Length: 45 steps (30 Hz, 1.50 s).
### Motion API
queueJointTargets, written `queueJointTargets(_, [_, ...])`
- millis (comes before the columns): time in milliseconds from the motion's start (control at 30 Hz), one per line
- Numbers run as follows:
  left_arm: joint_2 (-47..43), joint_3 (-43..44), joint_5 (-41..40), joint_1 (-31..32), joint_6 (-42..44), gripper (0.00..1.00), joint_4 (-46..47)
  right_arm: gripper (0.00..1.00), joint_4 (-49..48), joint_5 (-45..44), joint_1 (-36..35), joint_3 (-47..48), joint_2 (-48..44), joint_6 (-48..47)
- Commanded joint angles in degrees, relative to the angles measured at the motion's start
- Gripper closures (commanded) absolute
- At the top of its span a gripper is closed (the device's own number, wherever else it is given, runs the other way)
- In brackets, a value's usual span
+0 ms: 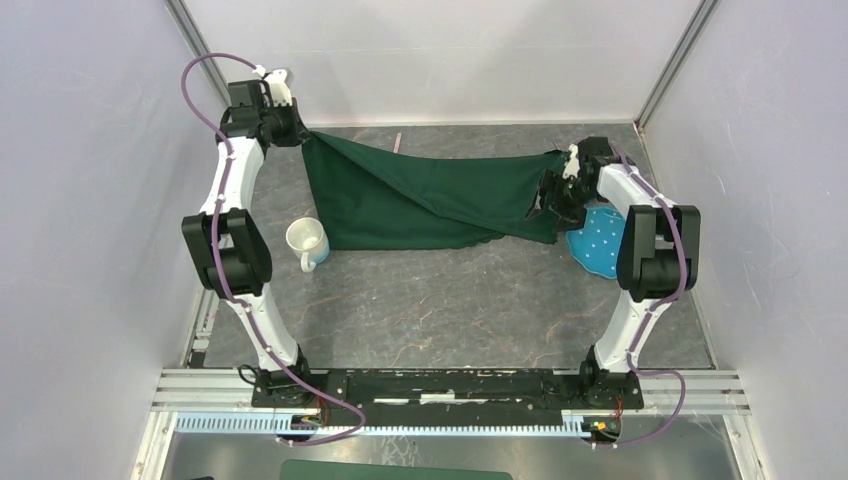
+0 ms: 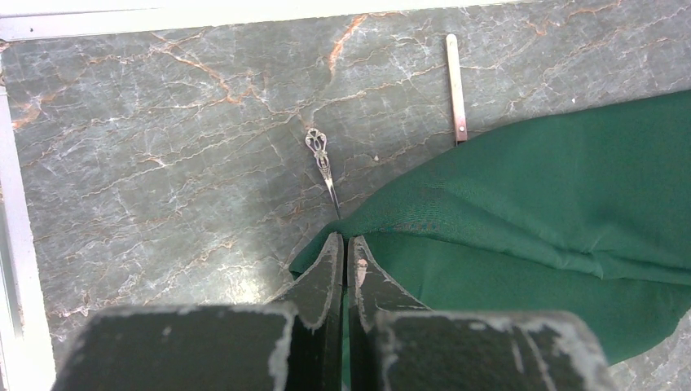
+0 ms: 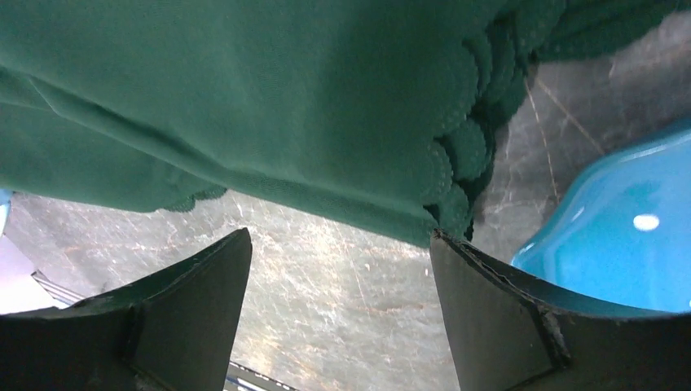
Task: Set the dinner table for one person
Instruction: Flatten out the napkin at the center of the board.
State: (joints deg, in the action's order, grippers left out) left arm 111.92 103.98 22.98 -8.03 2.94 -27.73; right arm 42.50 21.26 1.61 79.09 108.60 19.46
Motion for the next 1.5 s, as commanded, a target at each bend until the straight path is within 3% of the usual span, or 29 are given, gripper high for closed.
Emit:
queueJointTargets(0, [-1.29,2.93,-0.38,-0.85,-1.76,0.98,1.84,0.14,-2.18,0.99,-0.29,3.94,1.54,-0.82])
queueJointTargets(367, [-1.44,3.41,-1.93,-1.61,-1.18,0.98,0.67,0.14,2.45,-3.1,-0.17,9.38,5.82,-4.99])
queueJointTargets(767, [-0.11,4.67,-2.27,-2.59,-1.35,0.98,0.35,0.14,3.59,-5.71,-0.21,8.83,7.2,-6.63])
queueJointTargets(1133, [1.11,5.81,-1.76,-2.61,-1.82,0.98,0.65,0.14,-3.35,-3.71,-0.54,2.06,7.16,-5.75])
queueJointTargets(1467, [2.01,6.38,-1.5,-2.61,-2.29,0.98,0.61,0.15,-4.41,-2.24,-1.19,4.0,8.9,-5.08])
